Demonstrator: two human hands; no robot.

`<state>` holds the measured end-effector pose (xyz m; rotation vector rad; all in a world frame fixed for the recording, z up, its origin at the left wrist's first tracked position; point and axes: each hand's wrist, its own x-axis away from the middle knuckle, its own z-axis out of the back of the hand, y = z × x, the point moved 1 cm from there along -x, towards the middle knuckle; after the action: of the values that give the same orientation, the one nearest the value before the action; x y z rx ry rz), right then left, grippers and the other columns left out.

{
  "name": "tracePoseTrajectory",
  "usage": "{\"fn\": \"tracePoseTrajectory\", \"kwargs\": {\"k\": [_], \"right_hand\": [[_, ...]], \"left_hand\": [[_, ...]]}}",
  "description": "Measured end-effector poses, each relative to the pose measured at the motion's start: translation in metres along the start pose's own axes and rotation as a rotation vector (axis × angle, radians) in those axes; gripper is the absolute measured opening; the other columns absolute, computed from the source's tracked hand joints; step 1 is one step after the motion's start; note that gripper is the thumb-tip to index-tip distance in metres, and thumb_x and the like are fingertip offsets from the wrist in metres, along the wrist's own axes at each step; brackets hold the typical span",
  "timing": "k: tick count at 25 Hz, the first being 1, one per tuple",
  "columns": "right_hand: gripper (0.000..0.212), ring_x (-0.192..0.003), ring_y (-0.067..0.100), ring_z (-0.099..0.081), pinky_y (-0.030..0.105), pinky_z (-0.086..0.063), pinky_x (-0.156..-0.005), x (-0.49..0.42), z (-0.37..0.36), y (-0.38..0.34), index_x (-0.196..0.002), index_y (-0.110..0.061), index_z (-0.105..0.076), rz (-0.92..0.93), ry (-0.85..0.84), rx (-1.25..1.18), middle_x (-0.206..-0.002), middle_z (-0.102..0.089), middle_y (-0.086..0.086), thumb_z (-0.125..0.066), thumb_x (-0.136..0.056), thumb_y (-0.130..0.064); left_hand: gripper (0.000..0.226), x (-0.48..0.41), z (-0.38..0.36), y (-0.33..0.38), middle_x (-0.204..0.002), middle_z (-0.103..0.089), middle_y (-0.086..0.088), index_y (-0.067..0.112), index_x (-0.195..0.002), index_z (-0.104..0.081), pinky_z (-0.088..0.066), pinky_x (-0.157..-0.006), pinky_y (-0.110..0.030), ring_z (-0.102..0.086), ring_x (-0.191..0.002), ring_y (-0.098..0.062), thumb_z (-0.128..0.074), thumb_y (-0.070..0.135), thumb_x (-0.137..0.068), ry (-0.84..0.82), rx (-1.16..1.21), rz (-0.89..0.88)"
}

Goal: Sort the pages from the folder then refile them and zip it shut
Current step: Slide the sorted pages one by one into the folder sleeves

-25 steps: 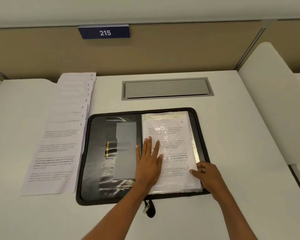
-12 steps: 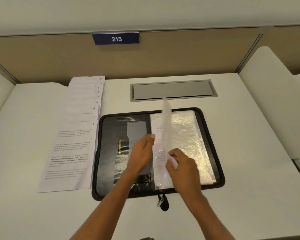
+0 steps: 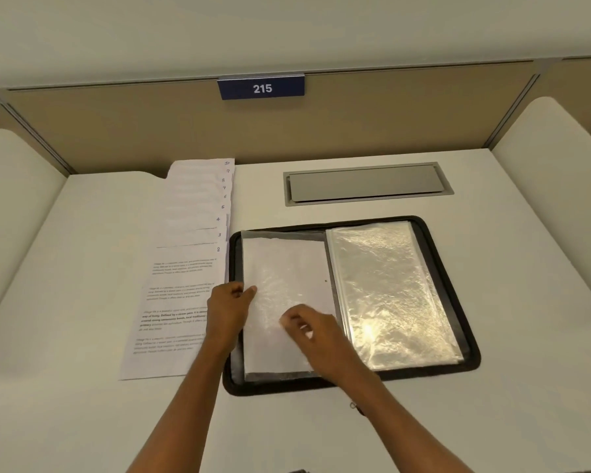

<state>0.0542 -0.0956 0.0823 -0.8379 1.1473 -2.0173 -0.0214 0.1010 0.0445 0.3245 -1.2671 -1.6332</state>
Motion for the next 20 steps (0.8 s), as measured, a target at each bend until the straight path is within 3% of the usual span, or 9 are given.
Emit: {"fn": "tracePoseTrajectory", "kwargs": {"k": [3,5,6,8,10,12,14,18,20], "right_hand": [[0.036,-0.130,0.001,-0.052,0.031,-0.044,-0.113,-0.026,0.010,0.045,-0.139,-0.026,-0.058,-0.036,0.244,0.146,-0.143,-0.059,-0.009,-0.049,-0.107,-0.038],[0.049,-0.150,0.009,-0.031,0.031,-0.029,-0.123,-0.038,0.005,0.074,-0.156,-0.021,-0.040,-0.046,0.217,0.323,-0.163,-0.036,-0.005,-0.046,-0.108,-0.033],[0.054,-0.155,0.012,-0.020,0.034,-0.023,-0.126,-0.042,-0.001,0.085,-0.160,-0.019,-0.032,-0.027,0.180,0.436,-0.168,-0.024,-0.003,-0.044,-0.109,-0.032],[0.060,-0.159,0.017,-0.002,0.040,-0.015,-0.129,-0.045,-0.018,0.102,-0.163,-0.016,-0.021,0.035,0.160,0.656,-0.172,-0.008,0.002,-0.038,-0.108,-0.034],[0.064,-0.159,0.019,0.009,0.041,-0.005,-0.129,-0.044,-0.034,0.105,-0.164,-0.017,-0.015,0.025,0.187,0.740,-0.172,0.001,0.004,-0.033,-0.107,-0.037],[0.065,-0.159,0.020,0.008,0.043,0.000,-0.128,-0.039,-0.051,0.101,-0.164,-0.017,-0.013,0.024,0.192,0.769,-0.172,0.003,0.004,-0.031,-0.107,-0.040],[0.064,-0.159,0.021,0.007,0.046,-0.001,-0.127,-0.031,-0.071,0.097,-0.165,-0.018,-0.012,0.070,0.177,0.817,-0.172,0.003,0.005,-0.026,-0.108,-0.044],[0.063,-0.159,0.025,-0.003,0.050,-0.010,-0.125,-0.013,-0.102,0.091,-0.163,-0.011,-0.016,0.093,0.136,0.900,-0.171,-0.011,0.010,-0.027,-0.110,-0.043],[0.062,-0.159,0.026,-0.006,0.050,-0.014,-0.124,-0.010,-0.105,0.092,-0.163,-0.009,-0.016,0.087,0.119,0.909,-0.170,-0.013,0.012,-0.028,-0.110,-0.040]], "left_hand": [[0.020,-0.010,0.011,-0.010,-0.072,-0.068,-0.007,0.010,-0.077,-0.068,-0.057,-0.069,-0.035,-0.063,-0.065,-0.019,-0.081,0.018,-0.090,0.005,-0.086,0.025],[0.015,-0.007,0.011,-0.013,-0.085,-0.069,-0.002,0.018,-0.087,-0.066,-0.058,-0.077,-0.035,-0.066,-0.081,-0.021,-0.078,0.012,-0.091,0.042,-0.192,-0.051],[0.011,-0.003,0.007,-0.015,-0.097,-0.068,-0.002,0.018,-0.099,-0.067,-0.055,-0.080,-0.032,-0.065,-0.093,-0.023,-0.075,0.012,-0.093,0.074,-0.319,-0.166],[0.033,0.005,-0.007,-0.026,-0.131,-0.061,-0.002,0.019,-0.130,-0.064,-0.049,-0.097,-0.032,-0.055,-0.122,-0.021,-0.069,0.019,-0.098,0.075,-0.555,-0.408],[0.047,0.008,-0.028,-0.043,-0.159,-0.043,-0.001,0.024,-0.150,-0.052,-0.035,-0.118,-0.037,-0.038,-0.146,-0.019,-0.061,0.027,-0.104,-0.057,-0.603,-0.594],[0.051,0.007,-0.045,-0.064,-0.171,-0.023,0.002,0.028,-0.159,-0.039,-0.021,-0.128,-0.041,-0.017,-0.158,-0.015,-0.049,0.032,-0.109,-0.157,-0.653,-0.694],[0.051,0.004,-0.051,-0.082,-0.173,-0.013,0.005,0.029,-0.162,-0.032,-0.010,-0.131,-0.039,-0.004,-0.160,-0.011,-0.039,0.030,-0.112,-0.169,-0.648,-0.687],[0.050,0.007,-0.053,-0.091,-0.172,-0.018,0.000,0.024,-0.162,-0.034,0.004,-0.129,-0.029,-0.007,-0.160,-0.013,-0.036,0.028,-0.112,-0.084,-0.657,-0.683],[0.051,0.007,-0.054,-0.095,-0.172,-0.018,-0.002,0.024,-0.162,-0.034,0.003,-0.130,-0.030,-0.005,-0.160,-0.012,-0.037,0.027,-0.111,-0.072,-0.658,-0.687]]}}
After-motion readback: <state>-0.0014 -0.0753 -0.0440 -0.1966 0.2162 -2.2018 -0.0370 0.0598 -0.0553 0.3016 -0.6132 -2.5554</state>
